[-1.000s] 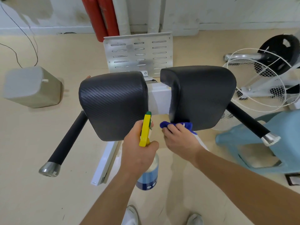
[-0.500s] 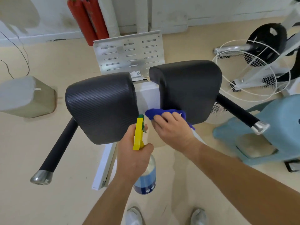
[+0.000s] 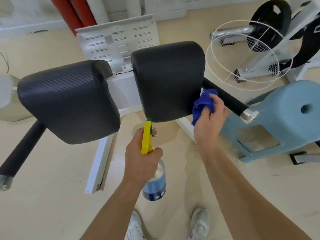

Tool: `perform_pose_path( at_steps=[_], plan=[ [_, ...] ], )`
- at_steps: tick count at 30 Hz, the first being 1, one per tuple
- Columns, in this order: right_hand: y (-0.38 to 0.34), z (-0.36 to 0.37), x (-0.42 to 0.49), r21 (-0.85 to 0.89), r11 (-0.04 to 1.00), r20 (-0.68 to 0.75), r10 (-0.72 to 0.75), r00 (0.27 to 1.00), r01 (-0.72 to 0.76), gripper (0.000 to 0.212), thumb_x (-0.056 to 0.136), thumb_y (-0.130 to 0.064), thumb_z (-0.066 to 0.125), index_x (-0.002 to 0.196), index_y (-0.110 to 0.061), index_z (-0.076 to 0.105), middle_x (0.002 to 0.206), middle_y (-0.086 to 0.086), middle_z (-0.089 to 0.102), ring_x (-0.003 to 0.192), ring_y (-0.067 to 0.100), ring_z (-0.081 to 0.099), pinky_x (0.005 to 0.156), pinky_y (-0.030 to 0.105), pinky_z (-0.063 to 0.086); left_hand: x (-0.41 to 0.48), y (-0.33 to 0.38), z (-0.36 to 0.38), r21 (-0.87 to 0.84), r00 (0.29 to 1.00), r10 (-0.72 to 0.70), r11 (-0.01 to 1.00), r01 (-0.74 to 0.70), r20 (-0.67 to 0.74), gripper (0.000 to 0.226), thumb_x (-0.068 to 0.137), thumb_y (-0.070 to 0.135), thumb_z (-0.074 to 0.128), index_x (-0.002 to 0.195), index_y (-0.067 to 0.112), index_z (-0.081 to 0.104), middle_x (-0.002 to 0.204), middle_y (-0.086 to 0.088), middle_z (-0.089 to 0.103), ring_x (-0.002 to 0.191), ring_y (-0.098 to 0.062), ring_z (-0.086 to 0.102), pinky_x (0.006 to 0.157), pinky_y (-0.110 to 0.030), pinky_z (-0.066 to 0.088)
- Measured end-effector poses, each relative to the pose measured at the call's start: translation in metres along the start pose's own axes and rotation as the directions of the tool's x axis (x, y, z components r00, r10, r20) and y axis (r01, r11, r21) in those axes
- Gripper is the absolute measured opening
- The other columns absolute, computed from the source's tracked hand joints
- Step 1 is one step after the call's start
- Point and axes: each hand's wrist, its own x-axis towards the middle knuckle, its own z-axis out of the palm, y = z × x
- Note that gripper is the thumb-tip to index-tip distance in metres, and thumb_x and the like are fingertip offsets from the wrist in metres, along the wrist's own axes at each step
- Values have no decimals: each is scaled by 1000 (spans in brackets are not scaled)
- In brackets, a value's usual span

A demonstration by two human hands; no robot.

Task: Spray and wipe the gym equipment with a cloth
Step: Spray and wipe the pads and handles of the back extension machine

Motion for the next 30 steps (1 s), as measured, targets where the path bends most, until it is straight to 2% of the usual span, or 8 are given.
perform_pose_path(
  at_steps=[2, 7, 10, 14, 18, 23, 26, 30],
  plan=[
    [0, 21, 8, 135, 978, 78, 151, 985, -160, 32, 103, -16, 43, 132, -25, 53, 129, -2, 42, 106, 3, 56, 86, 11, 45, -1, -1, 8, -5, 1000, -20, 1000, 20, 9, 45, 74, -5, 70, 106, 26, 65, 100, 24, 65, 88, -15, 67, 83, -49, 60],
    [23, 35, 20, 459, 586, 457, 490, 743, -668, 33, 105, -40, 36, 131, -33, 54, 96, -2, 70, 68, 28, 68, 72, 52, 59, -2, -7, 14, 5, 999, -49, 999, 49, 0, 46, 76, -6, 71, 108, 26, 65, 100, 26, 64, 90, -16, 67, 84, -49, 61],
    [41, 42, 10, 537, 391, 606, 438, 664, -748, 45, 104, -40, 26, 136, -19, 50, 125, 16, 62, 86, 44, 61, 62, 53, 51, -2, -10, 10, 0, 997, -67, 998, 67, -25, 47, 74, -7, 71, 106, 27, 65, 99, 28, 64, 86, -9, 64, 83, -50, 61],
    [43, 66, -36, 501, 135, 688, 537, 488, -855, 52, 104, -45, 25, 138, -18, 54, 139, 14, 59, 124, 44, 55, 96, 57, 49, -4, -14, -9, 0, 995, -87, 996, 87, -44, 46, 69, 0, 69, 103, 30, 66, 96, 25, 67, 83, -11, 64, 79, -51, 60],
    [17, 89, -69, 497, 39, 657, 636, 405, -867, 45, 106, -39, 30, 116, -11, 64, 93, 14, 76, 92, 34, 68, 77, 42, 58, -1, -19, -35, 98, 998, -64, 993, 66, -27, 46, 71, -6, 71, 101, 29, 64, 95, 32, 64, 78, -1, 60, 68, -10, 48],
    [9, 80, -60, 378, 88, 604, 731, 318, -922, 34, 103, -33, 39, 111, -13, 66, 96, 10, 72, 63, 23, 68, 45, 23, 53, 3, -18, -53, 157, 999, -50, 986, 51, -7, 48, 74, -7, 73, 104, 30, 63, 94, 24, 65, 66, -4, 57, 60, -4, 42],
    [6, 58, -42, 353, 204, 534, 757, 376, -913, 25, 100, -29, 43, 99, -17, 65, 76, 2, 70, 53, 16, 61, 41, 17, 46, 1, -11, -47, 210, 999, -34, 977, 28, 24, 47, 76, -2, 74, 107, 32, 62, 90, 12, 65, 69, -11, 57, 55, -7, 43],
    [-6, 26, -6, 349, 395, 381, 769, 514, -850, 26, 101, -26, 43, 118, -19, 61, 105, 8, 69, 76, 27, 65, 49, 26, 53, -3, 3, -25, 209, 994, 1, 978, -23, 105, 50, 78, -2, 74, 114, 30, 62, 102, 15, 65, 75, -11, 59, 64, -12, 40]
  ],
)
